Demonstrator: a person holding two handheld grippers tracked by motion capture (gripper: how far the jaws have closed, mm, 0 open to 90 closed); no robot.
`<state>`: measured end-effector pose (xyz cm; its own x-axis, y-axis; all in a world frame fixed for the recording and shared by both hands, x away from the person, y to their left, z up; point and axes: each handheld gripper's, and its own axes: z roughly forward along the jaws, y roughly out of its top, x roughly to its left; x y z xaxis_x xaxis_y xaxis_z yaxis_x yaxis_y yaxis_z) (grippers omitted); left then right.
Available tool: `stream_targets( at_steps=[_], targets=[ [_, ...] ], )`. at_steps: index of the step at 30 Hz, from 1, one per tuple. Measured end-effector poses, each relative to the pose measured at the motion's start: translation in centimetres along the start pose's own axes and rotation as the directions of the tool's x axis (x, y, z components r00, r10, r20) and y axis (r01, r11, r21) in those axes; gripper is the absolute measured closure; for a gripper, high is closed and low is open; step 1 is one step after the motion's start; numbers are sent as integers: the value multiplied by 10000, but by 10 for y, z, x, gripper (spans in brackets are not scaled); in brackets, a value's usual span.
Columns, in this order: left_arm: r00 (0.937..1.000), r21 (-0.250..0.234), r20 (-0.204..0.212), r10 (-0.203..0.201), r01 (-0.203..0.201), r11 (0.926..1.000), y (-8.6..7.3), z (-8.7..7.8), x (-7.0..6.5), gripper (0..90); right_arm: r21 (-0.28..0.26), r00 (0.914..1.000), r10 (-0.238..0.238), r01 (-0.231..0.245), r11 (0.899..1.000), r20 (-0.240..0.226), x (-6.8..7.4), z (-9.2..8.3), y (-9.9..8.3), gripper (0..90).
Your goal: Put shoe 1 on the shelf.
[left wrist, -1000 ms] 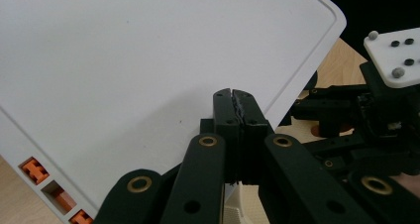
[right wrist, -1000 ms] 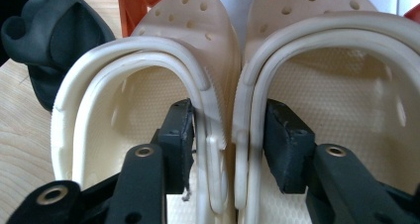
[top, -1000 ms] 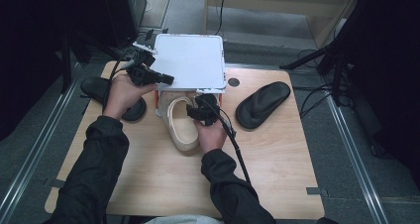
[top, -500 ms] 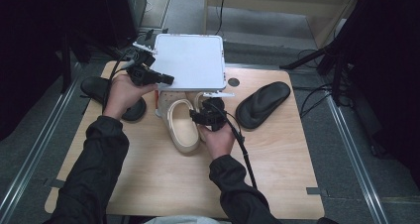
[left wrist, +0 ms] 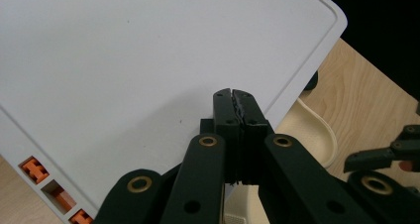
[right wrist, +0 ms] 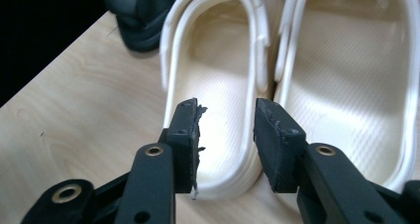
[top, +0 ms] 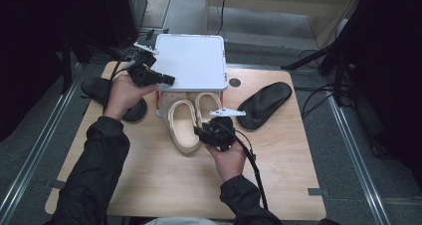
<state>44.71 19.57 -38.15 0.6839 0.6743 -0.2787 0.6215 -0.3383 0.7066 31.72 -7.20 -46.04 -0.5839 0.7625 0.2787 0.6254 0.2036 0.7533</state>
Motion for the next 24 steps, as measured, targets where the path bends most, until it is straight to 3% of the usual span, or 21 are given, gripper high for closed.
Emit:
stream_targets(
  at_steps=[5, 8, 14, 24],
  targets=[
    [10000, -63, -27, -68, 67, 10000, 0, 0, -1, 900, 50, 9987, -484, 485, 9988, -133, 8, -4, -16, 649],
    [10000, -68, -22, -45, 45, 10000, 0, 0, 0, 900, 41, 9979, -477, 479, 9988, -440, 12, -7, -25, 673],
    [10000, -79, -14, -82, 82, 9999, -1, 0, 0, 900, -126, 9974, -498, 492, 9987, -523, 16, -11, -41, 748],
    [10000, -70, -9, -61, 61, 10000, -1, 0, 0, 900, 772, 9972, -577, 612, 9951, -468, 15, 7, -70, 900]
  ],
)
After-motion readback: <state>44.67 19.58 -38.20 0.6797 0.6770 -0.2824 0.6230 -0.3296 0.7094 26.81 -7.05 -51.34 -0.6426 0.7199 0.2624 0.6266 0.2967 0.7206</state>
